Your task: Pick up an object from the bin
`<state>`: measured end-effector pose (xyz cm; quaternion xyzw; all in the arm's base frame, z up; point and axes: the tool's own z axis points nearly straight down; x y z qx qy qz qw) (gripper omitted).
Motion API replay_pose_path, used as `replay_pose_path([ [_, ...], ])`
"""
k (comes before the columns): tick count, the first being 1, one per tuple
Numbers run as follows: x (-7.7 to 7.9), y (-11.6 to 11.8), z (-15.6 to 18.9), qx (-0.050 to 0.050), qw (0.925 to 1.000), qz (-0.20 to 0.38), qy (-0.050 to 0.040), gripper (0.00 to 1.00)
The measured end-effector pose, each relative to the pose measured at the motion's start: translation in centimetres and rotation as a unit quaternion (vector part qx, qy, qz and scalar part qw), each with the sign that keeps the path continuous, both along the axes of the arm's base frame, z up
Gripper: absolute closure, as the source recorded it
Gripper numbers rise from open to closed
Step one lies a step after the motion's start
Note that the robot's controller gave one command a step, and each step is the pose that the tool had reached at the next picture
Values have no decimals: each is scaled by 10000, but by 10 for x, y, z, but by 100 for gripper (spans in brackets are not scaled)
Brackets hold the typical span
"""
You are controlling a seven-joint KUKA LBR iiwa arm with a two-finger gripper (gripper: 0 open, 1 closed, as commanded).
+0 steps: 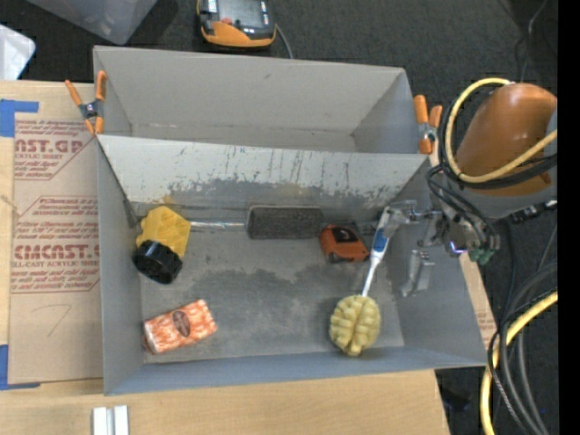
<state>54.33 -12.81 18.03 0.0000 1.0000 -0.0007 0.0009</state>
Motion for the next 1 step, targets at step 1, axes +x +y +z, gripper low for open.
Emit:
replay_pose_path([
  [1,0,0,0,0,10000,0,0,0],
])
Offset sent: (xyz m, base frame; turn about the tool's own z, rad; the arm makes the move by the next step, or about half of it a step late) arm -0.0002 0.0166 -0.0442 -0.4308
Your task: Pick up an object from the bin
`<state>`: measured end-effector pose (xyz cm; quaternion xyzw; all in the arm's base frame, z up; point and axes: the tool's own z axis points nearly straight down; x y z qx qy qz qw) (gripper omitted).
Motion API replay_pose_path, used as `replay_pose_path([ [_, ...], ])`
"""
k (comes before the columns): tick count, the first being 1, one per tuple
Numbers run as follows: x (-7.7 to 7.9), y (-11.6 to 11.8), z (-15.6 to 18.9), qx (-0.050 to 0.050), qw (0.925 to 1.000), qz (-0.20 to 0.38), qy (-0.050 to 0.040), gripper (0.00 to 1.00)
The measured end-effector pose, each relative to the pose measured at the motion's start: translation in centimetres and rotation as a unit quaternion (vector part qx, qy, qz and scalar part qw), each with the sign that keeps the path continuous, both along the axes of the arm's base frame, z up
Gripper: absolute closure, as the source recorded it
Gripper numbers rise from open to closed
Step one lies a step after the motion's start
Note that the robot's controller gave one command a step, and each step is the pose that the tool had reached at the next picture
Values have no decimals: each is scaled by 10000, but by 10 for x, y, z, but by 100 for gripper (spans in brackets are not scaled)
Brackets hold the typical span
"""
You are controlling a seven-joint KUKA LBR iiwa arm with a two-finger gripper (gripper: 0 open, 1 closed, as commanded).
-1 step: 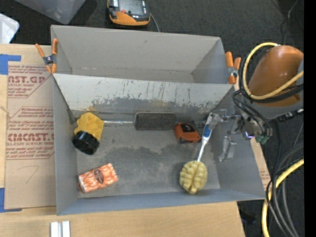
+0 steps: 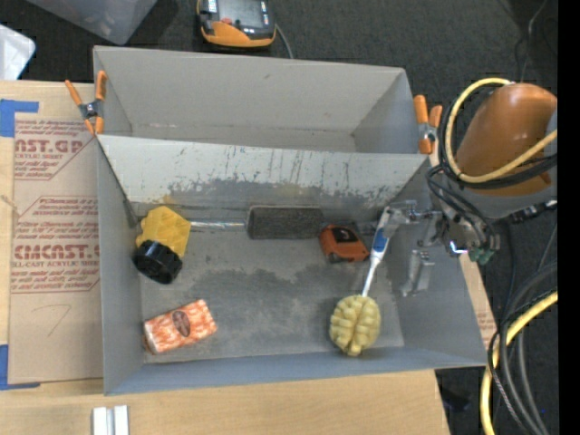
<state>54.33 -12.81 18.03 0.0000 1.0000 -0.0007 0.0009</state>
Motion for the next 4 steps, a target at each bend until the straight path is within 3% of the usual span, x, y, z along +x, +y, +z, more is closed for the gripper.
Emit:
replay_pose_path([
  [1,0,18,-45,3,9778,2097,0,0],
  [2,-11,31,-64,-6,9629,2698,-7,0],
  [3,-9,34,-95,9,9023,4312,-4,100],
  [4,-9,34,-95,10,9023,4311,-4,0],
])
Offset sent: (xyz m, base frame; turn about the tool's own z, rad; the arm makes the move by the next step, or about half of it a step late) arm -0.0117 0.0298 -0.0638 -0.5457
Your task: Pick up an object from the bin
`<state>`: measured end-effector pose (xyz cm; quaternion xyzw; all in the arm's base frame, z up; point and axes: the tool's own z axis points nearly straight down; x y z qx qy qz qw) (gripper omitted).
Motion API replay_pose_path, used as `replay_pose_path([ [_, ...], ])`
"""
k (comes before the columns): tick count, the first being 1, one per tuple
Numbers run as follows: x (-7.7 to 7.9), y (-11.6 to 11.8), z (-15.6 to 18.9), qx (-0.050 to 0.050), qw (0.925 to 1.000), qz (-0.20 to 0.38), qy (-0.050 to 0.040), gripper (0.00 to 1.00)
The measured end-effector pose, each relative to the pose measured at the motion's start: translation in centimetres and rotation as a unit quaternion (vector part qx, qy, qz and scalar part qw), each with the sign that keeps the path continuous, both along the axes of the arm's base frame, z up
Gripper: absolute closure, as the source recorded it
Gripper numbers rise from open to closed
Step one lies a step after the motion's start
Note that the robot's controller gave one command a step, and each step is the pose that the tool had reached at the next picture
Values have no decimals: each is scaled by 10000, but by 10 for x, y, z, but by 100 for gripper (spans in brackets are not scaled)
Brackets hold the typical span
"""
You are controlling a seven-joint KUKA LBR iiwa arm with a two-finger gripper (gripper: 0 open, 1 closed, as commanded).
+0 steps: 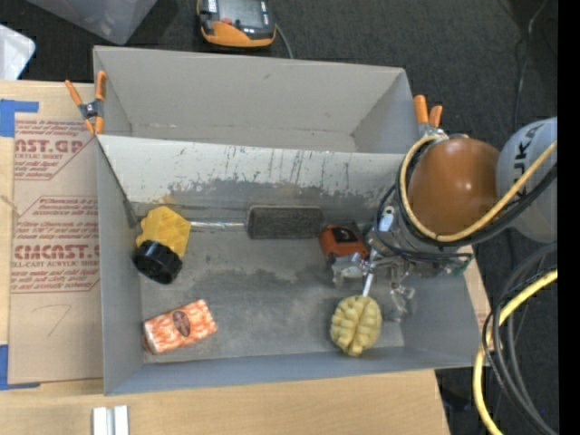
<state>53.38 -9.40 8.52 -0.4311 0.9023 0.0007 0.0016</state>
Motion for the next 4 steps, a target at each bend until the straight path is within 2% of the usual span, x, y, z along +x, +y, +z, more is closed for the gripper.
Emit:
replay_pose_path([
  [1,0,0,0,2,10000,1,-1,100],
  [2,0,0,0,2,10000,-1,-1,100],
  [3,7,0,-16,18,9999,-172,-2,100],
  [4,0,-9,-9,20,9995,-312,-10,100],
])
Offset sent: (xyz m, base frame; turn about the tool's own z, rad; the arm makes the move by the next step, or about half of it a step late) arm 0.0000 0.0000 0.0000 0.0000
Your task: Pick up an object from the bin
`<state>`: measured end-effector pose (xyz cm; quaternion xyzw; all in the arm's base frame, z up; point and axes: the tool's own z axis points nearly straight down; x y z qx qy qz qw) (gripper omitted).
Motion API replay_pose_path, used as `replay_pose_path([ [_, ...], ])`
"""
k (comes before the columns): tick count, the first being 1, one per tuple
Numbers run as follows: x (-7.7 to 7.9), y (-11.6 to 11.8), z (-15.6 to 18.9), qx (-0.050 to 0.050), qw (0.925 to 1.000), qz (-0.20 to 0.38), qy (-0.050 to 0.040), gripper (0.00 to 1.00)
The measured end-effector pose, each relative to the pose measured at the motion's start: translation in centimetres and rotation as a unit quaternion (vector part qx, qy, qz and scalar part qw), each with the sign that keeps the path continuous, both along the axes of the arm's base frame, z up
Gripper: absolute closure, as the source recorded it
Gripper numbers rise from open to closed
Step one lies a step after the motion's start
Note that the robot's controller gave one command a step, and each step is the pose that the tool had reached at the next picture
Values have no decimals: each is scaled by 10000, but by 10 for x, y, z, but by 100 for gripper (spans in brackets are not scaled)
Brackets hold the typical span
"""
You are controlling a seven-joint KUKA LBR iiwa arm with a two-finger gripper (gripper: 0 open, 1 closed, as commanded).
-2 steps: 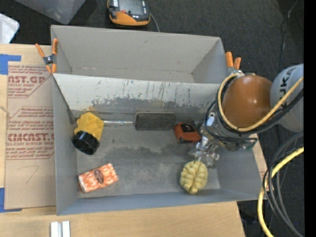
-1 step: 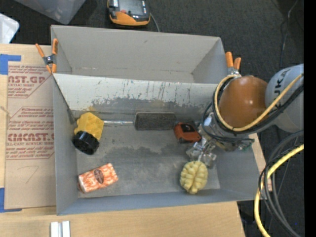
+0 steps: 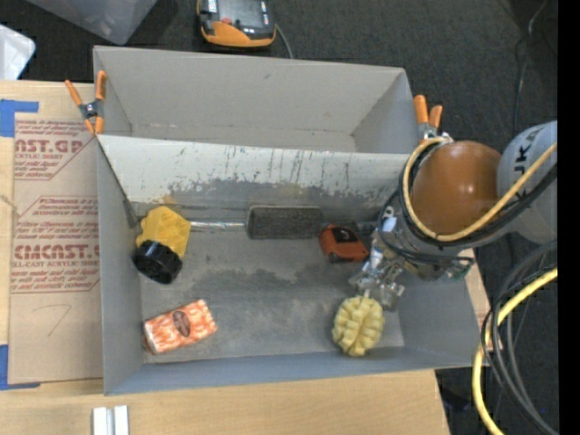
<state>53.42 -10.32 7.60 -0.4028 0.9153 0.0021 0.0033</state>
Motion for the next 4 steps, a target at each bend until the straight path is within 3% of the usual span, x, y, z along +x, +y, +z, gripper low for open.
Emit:
replay_pose_path([
  [1,0,0,0,0,10000,0,0,100],
  [2,9,14,-6,16,9985,-554,-4,100],
  [3,-5,-7,4,12,9998,-200,-5,100],
  [4,-5,-7,4,12,9998,-199,-5,100],
])
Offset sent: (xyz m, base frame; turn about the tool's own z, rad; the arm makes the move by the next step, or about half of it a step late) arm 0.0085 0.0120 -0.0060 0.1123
